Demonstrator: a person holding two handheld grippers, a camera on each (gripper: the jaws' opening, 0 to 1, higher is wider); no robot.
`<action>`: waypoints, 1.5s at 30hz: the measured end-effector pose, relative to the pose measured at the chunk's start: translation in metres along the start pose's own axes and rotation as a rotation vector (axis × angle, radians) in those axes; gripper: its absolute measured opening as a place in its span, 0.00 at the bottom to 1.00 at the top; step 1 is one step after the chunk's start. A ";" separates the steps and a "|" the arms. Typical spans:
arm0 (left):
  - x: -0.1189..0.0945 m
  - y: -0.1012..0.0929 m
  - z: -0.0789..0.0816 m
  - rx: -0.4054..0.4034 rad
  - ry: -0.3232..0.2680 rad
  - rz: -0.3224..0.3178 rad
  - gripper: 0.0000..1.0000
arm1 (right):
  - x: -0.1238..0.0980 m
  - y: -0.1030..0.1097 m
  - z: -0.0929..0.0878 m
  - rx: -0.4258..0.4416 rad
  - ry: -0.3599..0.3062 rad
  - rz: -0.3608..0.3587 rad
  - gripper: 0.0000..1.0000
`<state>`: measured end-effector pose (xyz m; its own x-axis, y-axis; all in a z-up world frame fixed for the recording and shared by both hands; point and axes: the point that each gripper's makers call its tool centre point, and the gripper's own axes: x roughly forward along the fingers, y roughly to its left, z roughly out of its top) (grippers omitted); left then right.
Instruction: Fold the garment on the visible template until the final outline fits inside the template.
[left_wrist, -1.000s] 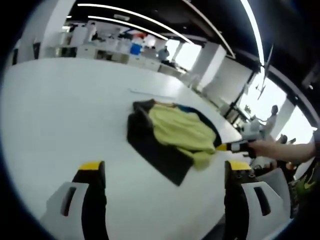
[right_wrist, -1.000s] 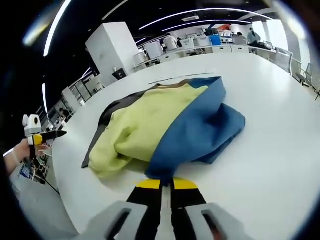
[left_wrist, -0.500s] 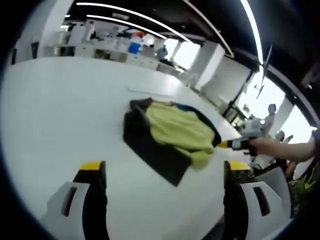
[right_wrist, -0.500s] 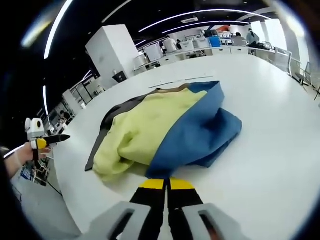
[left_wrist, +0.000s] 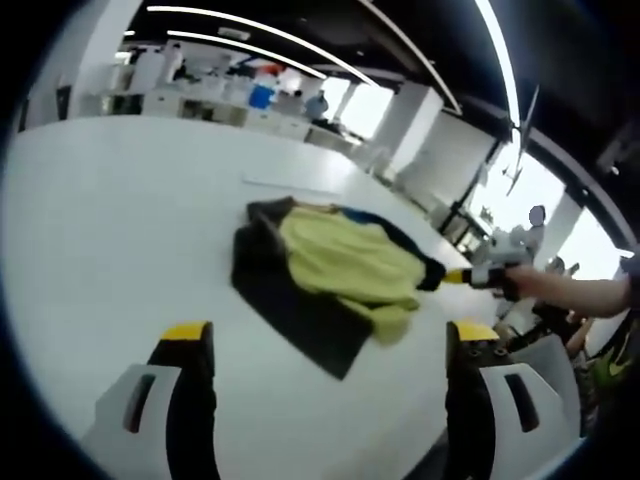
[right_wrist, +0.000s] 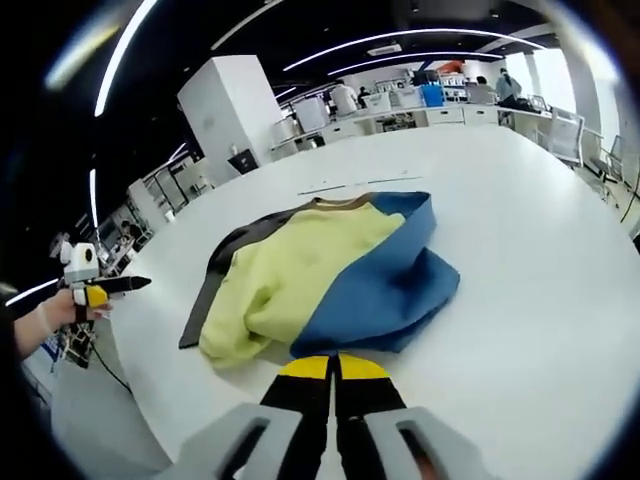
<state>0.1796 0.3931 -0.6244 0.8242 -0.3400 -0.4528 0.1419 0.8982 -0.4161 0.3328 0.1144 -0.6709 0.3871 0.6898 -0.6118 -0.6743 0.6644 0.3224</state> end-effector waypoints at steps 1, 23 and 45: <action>0.000 -0.001 0.000 0.001 0.000 -0.001 0.92 | -0.002 -0.001 0.002 -0.002 0.000 -0.002 0.00; 0.013 -0.016 -0.008 -0.013 -0.007 0.003 0.90 | -0.051 -0.078 0.025 -0.059 0.060 -0.091 0.00; 0.027 -0.022 -0.006 -0.048 -0.031 0.078 0.90 | -0.072 -0.157 0.044 -0.074 0.125 -0.147 0.00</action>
<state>0.1955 0.3626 -0.6319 0.8485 -0.2597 -0.4612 0.0504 0.9071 -0.4179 0.4378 -0.0272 -0.6457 0.4067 0.5426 -0.7350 -0.6622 0.7293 0.1720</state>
